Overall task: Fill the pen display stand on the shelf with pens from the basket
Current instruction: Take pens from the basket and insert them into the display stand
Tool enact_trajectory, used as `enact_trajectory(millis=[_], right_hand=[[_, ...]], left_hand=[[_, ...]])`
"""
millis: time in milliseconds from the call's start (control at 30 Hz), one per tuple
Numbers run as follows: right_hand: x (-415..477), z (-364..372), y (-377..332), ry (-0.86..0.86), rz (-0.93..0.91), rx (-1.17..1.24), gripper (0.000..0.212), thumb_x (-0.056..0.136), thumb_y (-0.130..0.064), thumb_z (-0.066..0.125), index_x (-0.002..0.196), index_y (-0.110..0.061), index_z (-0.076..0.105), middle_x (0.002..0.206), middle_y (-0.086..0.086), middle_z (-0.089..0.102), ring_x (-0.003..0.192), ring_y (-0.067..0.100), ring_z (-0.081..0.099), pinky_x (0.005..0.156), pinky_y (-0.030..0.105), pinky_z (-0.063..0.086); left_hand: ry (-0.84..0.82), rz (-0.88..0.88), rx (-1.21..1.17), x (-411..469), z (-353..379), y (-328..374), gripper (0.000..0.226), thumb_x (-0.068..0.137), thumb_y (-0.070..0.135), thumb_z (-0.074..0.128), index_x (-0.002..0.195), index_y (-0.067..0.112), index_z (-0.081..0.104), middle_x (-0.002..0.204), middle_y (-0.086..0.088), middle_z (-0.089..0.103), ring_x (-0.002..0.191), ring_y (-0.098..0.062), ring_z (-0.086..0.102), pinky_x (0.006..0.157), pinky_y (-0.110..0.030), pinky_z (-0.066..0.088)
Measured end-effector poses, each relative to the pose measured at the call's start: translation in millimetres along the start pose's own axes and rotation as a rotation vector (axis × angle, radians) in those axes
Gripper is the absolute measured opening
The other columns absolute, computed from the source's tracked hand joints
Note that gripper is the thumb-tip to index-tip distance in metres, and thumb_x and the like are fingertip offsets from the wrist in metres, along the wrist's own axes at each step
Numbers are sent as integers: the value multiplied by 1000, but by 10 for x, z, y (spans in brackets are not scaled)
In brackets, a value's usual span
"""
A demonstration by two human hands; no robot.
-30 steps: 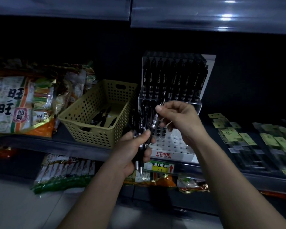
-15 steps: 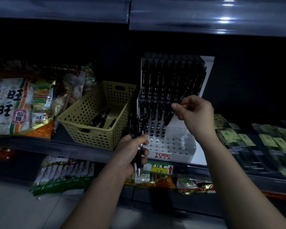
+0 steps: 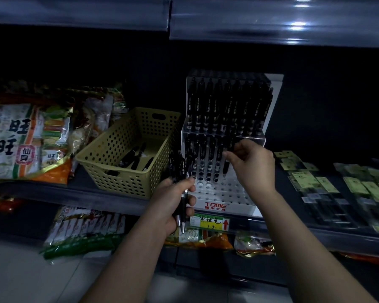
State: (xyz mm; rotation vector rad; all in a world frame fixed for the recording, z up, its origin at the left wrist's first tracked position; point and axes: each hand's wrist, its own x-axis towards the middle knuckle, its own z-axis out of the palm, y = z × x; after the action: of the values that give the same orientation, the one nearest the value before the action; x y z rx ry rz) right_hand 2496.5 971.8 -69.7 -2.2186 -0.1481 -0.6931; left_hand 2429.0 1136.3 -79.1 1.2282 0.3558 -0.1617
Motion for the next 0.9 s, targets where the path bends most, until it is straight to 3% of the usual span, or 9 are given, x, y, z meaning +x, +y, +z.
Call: enact_trajectory(millis=[167, 333, 667, 833, 900], right_hand=[[-36, 33, 53, -40, 3, -66, 20, 81, -26, 76, 85, -8, 67, 79, 5, 70, 76, 22, 65, 71, 40, 55], [-63, 75, 75, -41, -4, -124, 27, 81, -25, 76, 96, -8, 61, 87, 6, 70, 81, 25, 64, 71, 38, 53], [-81, 116, 160, -86, 36, -153, 23, 81, -28, 76, 86, -11, 61, 77, 5, 68, 74, 24, 64, 67, 40, 54], [-95, 34, 45, -23, 30, -146, 45, 73, -50, 76, 85, -14, 52, 66, 1, 59, 63, 21, 58, 57, 39, 50], [-96, -4, -71, 6, -22, -35, 41, 77, -52, 71, 82, -14, 55, 62, -2, 57, 58, 17, 56, 53, 35, 48]], left_hand=[[4, -1, -7, 3, -5, -2, 12, 90, 12, 62, 87, 8, 51, 75, -5, 54, 46, -12, 47, 37, -20, 33], [6, 0, -9, 0, -11, 0, 12, 90, 12, 63, 88, 7, 52, 77, -6, 55, 47, -12, 48, 37, -21, 33], [-5, -6, 2, 7, -17, -4, 11, 89, 12, 64, 89, 6, 55, 75, -5, 55, 47, -11, 49, 37, -21, 36], [-32, 18, -25, -33, 31, 6, 11, 87, 10, 65, 88, 5, 56, 74, -5, 58, 47, -11, 49, 37, -21, 37], [-47, 34, -39, -46, 50, 13, 11, 87, 11, 65, 87, 5, 56, 72, -4, 59, 48, -11, 49, 37, -22, 38]])
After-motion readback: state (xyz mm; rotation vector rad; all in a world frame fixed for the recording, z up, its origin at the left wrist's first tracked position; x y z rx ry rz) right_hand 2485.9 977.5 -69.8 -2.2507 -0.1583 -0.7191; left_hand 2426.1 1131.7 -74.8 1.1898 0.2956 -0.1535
